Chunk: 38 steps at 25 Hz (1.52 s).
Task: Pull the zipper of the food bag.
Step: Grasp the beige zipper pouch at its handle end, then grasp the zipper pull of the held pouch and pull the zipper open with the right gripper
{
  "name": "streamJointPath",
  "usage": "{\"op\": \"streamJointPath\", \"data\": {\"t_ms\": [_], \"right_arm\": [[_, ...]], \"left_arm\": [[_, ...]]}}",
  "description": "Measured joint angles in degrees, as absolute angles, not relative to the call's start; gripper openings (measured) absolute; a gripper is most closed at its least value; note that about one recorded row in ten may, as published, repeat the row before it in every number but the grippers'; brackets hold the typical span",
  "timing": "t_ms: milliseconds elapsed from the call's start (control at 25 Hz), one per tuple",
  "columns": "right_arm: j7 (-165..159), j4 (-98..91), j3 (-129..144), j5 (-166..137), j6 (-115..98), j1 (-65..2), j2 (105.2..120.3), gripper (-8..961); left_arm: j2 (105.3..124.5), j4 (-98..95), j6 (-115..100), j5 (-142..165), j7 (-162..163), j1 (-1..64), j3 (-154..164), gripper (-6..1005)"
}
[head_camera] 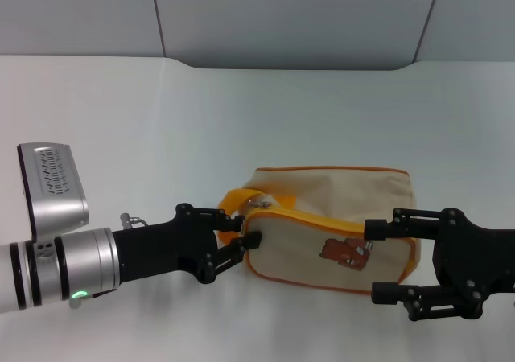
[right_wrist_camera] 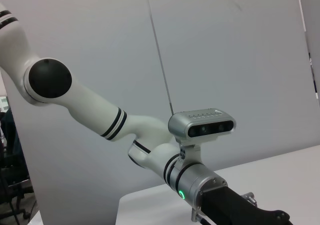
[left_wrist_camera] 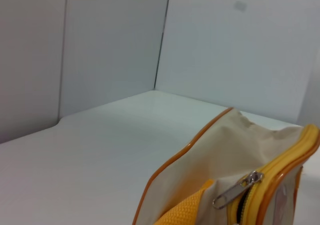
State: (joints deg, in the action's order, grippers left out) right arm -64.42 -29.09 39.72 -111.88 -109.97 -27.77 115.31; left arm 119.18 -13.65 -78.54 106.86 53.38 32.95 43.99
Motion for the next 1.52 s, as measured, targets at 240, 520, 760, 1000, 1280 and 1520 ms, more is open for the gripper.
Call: {"op": "streamJointPath", "data": {"t_ms": [240,520,760,1000,1280,1520], "right_arm": [[-64.33,-29.09,38.0,-111.79,-109.37,-27.66,115.68,768],[-56.66,-28.96,24.96,-111.63,-106.38,-29.81,118.97,767],[-46.49,-25.78,23.11,-110.21,-103.76,-32.64,119.32,767],[-32.61,-21.73,23.01,-110.12,-99.59,-34.78,119.51,768],[-17.81,-14.57,23.02,-110.09,-95.51,-37.65,119.64,768],[-13.02,-11.48,23.12,-110.26,-95.06,-38.28,119.71,716]], "left_arm": [[119.12,-13.52,-79.77,106.76,51.94,33.16,43.75,228],[117.73,-17.72,-86.17,106.73,51.2,32.44,43.41,189],[114.17,-22.63,-91.67,107.06,56.31,33.26,43.75,157],[113.8,-28.41,-97.2,107.1,58.75,33.45,43.94,128],[114.25,-31.07,-99.1,107.23,61.48,35.21,43.9,122],[114.43,-31.13,-98.71,107.32,62.33,35.45,43.57,115]]}}
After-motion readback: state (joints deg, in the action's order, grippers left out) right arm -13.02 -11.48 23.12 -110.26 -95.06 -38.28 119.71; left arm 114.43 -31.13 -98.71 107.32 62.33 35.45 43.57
